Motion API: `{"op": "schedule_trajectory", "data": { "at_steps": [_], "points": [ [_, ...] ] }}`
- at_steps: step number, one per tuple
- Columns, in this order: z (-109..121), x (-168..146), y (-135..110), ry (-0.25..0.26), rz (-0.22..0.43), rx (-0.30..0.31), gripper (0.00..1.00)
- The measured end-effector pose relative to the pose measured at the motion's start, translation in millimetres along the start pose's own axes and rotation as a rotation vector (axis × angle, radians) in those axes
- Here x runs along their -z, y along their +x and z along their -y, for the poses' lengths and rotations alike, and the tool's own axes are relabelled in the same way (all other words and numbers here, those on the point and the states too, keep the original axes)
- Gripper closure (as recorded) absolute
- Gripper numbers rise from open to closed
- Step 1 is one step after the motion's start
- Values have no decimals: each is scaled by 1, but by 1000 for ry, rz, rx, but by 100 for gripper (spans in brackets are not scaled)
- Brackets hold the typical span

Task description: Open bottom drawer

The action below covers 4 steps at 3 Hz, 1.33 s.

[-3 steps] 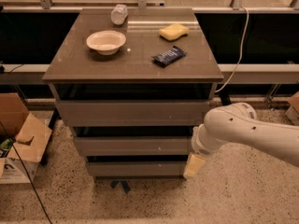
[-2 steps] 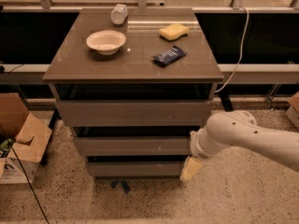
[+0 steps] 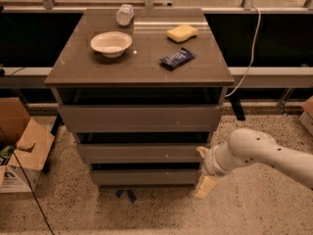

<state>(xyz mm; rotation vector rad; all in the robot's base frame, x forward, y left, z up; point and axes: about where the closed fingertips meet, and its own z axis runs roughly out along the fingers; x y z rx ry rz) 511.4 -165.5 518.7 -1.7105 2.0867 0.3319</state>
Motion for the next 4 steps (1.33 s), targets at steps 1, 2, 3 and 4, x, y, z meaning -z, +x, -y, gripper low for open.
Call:
{"op": "schedule_trajectory", "data": {
  "at_steps": [1,2,3,4],
  "points": [
    [-7,-30,18,-57,64,5,0],
    [-7,-30,18,-58,64,5,0],
    [-7,-50,21,-77,45,-3,0],
    [-11,-71,26,-71,52,-19,0]
  ]
}}
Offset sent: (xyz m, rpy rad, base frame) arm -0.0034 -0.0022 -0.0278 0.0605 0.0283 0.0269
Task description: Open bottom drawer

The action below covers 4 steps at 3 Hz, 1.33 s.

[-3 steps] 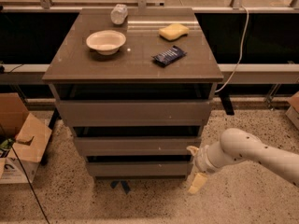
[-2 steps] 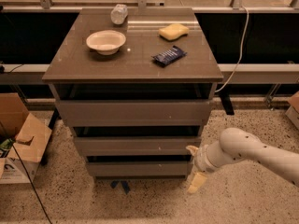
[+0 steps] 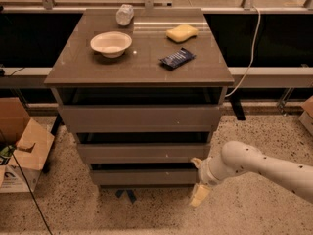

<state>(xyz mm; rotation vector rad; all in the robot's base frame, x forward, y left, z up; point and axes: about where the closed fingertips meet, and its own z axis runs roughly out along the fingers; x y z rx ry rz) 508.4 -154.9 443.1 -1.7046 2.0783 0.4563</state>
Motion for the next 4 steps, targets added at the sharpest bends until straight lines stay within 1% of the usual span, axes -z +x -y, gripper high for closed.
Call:
{"op": "schedule_trajectory", "data": {
  "at_steps": [1,2,3,4],
  "points": [
    [5,-28,7,9,35,-9,0],
    [7,-59,14,-5,69,-8,0],
    [9,-85,25,-8,120,-29,0],
    [16,-107,34,-17,162,-51,0]
  ]
}}
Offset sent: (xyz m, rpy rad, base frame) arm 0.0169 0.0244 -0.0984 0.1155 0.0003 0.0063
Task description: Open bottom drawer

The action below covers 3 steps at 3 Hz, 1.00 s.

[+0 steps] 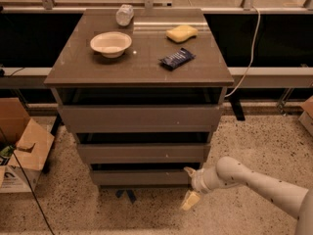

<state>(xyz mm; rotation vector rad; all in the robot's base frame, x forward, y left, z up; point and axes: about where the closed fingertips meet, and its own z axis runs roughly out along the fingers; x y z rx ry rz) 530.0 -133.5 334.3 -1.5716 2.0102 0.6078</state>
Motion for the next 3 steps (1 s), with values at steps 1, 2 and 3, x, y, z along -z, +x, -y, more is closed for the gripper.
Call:
{"op": "schedule_trajectory", "data": {
  "at_steps": [1,2,3],
  "points": [
    [18,-17,11,1,41,-22,0],
    [36,-33,20,0,77,-53,0],
    [52,-49,28,-2,104,-83,0]
  ]
}}
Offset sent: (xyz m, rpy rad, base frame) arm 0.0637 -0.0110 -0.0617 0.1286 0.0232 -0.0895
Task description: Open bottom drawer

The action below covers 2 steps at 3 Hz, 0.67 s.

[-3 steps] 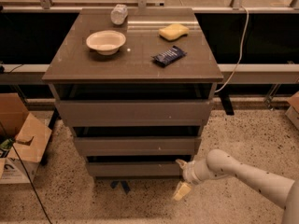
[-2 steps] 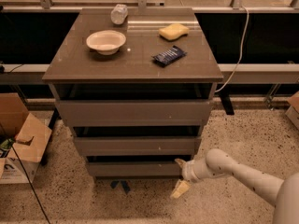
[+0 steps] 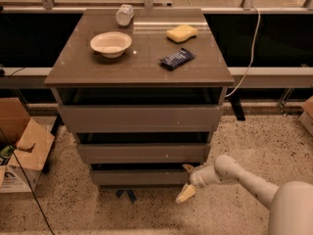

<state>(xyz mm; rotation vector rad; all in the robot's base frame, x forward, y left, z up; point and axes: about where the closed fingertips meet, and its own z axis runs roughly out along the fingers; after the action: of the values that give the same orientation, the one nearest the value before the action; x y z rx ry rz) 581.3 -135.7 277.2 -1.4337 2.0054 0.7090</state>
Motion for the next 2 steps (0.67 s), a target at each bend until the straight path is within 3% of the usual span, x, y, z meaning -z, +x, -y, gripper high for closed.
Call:
{"op": "schedule_trajectory", "data": {
  "at_steps": [2],
  "points": [
    [27,-34,19,-31,6,-68,0]
  ]
}}
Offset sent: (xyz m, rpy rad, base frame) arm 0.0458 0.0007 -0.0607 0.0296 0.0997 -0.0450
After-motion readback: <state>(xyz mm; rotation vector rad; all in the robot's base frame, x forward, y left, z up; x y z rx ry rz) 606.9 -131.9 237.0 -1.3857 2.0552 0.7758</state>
